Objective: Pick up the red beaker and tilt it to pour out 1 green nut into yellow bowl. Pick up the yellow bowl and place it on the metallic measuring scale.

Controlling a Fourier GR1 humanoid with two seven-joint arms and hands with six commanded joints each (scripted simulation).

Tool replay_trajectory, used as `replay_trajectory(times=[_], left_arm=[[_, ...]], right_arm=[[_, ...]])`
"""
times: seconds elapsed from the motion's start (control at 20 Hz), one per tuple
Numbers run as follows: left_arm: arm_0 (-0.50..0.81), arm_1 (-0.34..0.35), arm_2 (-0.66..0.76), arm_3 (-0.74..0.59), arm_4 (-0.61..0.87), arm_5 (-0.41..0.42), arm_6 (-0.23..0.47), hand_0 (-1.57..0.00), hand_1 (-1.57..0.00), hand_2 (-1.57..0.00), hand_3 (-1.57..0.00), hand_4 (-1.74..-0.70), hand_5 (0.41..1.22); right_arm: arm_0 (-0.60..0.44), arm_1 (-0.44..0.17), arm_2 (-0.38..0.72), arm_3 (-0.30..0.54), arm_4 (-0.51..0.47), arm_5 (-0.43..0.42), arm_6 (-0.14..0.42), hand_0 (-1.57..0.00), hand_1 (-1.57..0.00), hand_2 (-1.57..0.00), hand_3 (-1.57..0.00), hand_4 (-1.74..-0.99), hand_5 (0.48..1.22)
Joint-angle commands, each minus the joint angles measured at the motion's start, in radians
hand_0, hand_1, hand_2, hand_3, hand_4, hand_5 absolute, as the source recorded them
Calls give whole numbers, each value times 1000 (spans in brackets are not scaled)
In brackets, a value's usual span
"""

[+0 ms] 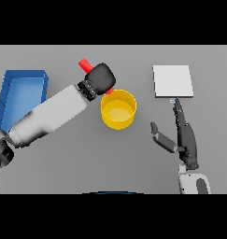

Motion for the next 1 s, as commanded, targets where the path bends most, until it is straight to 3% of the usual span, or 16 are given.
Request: replay_trajectory(times=[0.0, 0.25, 0.45, 0.9, 0.95], left_arm=[[-11, 6, -19, -7, -12, -17, -3, -1571, -1571, -1571, -1539, -1736, 1220], [-88, -23, -107, 55, -74, 3, -39, -1571, -1571, -1571, -1561, -1739, 1221], [-140, -37, -176, 91, -109, -43, -62, -1571, -1571, -1571, -1567, -1736, 1221], [-239, -48, -307, 146, -174, 0, -141, -1571, -1571, -1571, -1570, -1733, 1221], [-266, -43, -303, 145, -166, -16, -152, -1571, -1571, -1571, -1571, -1731, 1221]], right_arm=[[5, 3, 4, 0, 8, -5, -2, 1, 1, 1, 1, -1291, 631], [-6, -10, -6, 9, 25, -18, 29, 1, 1, 1, 1, -1276, 593], [-13, -2, 3, 27, 57, -41, 21, 1, 1, 1, 1, -1236, 582], [-4, -5, 13, 23, 75, -44, -2, 1, 1, 1, 1, -1207, 594], [-22, -10, 4, 37, 71, -42, 19, 1, 1, 1, 1, -1206, 592]])
